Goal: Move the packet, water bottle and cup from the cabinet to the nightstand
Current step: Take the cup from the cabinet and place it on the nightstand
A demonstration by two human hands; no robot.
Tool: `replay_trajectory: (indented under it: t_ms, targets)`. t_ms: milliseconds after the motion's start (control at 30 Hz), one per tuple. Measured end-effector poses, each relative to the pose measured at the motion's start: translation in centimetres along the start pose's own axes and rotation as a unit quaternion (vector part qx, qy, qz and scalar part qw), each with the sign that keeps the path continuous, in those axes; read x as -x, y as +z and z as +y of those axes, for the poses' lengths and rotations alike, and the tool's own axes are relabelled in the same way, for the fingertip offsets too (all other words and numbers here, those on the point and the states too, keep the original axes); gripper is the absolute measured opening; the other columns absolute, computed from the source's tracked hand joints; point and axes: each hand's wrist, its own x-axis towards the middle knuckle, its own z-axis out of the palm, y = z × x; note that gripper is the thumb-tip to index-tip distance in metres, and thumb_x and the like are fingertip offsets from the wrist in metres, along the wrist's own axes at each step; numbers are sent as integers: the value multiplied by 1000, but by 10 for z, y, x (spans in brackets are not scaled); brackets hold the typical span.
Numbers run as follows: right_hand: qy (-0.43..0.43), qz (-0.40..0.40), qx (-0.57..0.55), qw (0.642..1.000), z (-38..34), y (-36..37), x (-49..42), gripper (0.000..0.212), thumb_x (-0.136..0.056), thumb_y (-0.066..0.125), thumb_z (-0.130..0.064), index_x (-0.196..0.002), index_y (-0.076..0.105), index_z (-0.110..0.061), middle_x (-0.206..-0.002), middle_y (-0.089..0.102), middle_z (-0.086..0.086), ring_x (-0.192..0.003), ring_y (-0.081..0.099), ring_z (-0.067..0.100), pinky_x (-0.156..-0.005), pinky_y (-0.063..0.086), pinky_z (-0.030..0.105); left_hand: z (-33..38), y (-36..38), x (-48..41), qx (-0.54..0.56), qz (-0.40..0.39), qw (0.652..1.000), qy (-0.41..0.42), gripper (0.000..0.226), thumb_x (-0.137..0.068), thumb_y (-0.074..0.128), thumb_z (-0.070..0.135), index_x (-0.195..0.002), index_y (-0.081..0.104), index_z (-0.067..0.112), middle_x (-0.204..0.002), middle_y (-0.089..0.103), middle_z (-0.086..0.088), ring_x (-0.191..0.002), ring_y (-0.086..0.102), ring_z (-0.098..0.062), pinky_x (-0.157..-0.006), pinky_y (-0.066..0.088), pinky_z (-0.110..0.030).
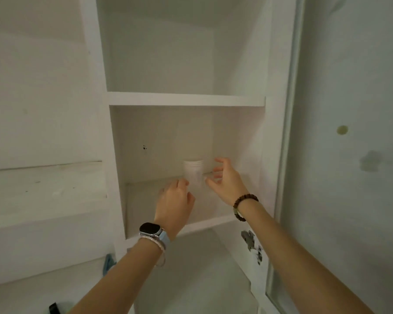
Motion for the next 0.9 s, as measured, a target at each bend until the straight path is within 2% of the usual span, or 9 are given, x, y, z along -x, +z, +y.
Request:
replay_trajectory:
  t_ms: [100,267,400,567,633,800,900]
  targets:
    - [7,-19,-1,1000,5,14,-25,82,-83,71,-32,-147,21,-20,-137,45,7,-116,53,19,-102,46,39,-1,13,-14,-77,-56,995,-21,39,-91,45,28,-127,45,13,-121,58,-8,-110,54,-27,-93,38,-37]
    - [15,-48,-23,998,10,37,-51,99,-79,76,-32,-151,9,-20,-148,36,11,-131,44,27,-108,40,42,-5,36,-27,-83,-98,992,-19,46,-92,42,31,-133,38,10,-122,56,-8,-112,52,-25,-95,38,-35]
    - [5,-44,-52,998,14,50,-59,95,-78,76,-26,-150,14,-20,-133,49,7,-115,52,22,-92,45,28,-6,43,-28,-46,-92,995,-16,41,-92,44,29,-127,41,8,-117,58,-8,-108,53,-23,-92,39,-33]
    - [-8,-16,-43,999,20,56,-61,84,-78,76,-25,-144,24,-22,-116,53,3,-104,56,23,-82,46,27,-9,45,-27,2,-92,996,-20,50,-90,45,26,-135,36,8,-119,58,-8,-110,53,-24,-95,40,-34]
    - [-10,-11,-42,999,20,56,-61,81,-78,77,-25,-142,26,-23,-112,52,1,-103,55,22,-80,45,26,-10,44,-27,9,-90,996,-20,53,-89,46,25,-138,33,9,-119,58,-8,-109,53,-24,-95,40,-34]
    - [-16,10,-55,998,16,48,-57,81,-76,78,-31,-139,29,-28,-119,52,1,-101,55,17,-75,45,20,-9,38,-24,12,-70,997,-4,60,-89,48,25,-143,27,10,-123,56,-8,-111,54,-24,-96,41,-36]
    - [-31,15,-69,997,4,40,-46,81,-75,78,-31,-139,29,-29,-123,50,0,-106,55,18,-85,51,28,-7,27,-15,18,-46,999,5,60,-87,51,22,-141,30,8,-121,58,-10,-108,57,-26,-93,43,-37]
